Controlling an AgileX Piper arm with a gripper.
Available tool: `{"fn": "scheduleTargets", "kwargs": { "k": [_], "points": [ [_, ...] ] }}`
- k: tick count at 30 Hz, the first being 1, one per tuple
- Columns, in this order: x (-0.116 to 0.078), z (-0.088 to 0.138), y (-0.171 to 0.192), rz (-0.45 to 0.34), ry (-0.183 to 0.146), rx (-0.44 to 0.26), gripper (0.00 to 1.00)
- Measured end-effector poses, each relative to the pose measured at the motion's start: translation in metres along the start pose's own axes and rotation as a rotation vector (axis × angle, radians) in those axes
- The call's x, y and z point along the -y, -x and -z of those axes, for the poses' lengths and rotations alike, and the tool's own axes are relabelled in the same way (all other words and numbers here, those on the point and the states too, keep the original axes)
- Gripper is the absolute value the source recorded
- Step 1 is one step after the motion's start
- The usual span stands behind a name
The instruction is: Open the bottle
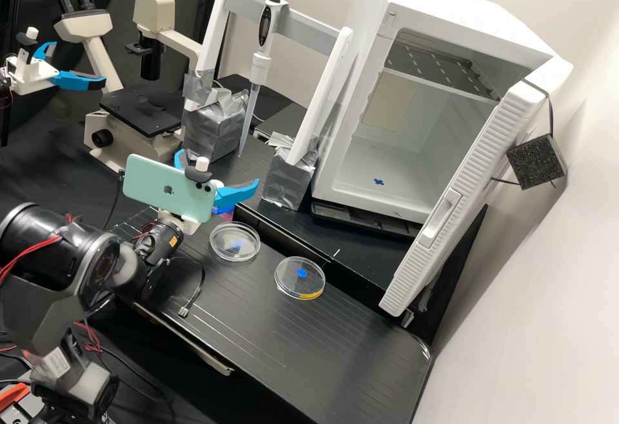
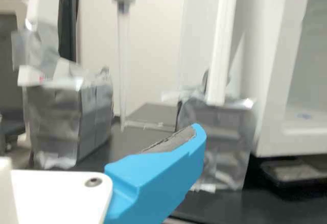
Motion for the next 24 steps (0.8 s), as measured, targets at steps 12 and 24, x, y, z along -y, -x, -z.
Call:
{"fn": "scheduleTargets", "kwargs": {
  "k": [12,24],
  "points": [
    [0.015,-0.003,-0.013,0.048,0.013,0.022,1.0],
    [0.02,-0.011,-0.02,0.044,0.034,0.075,0.0]
  ]
}}
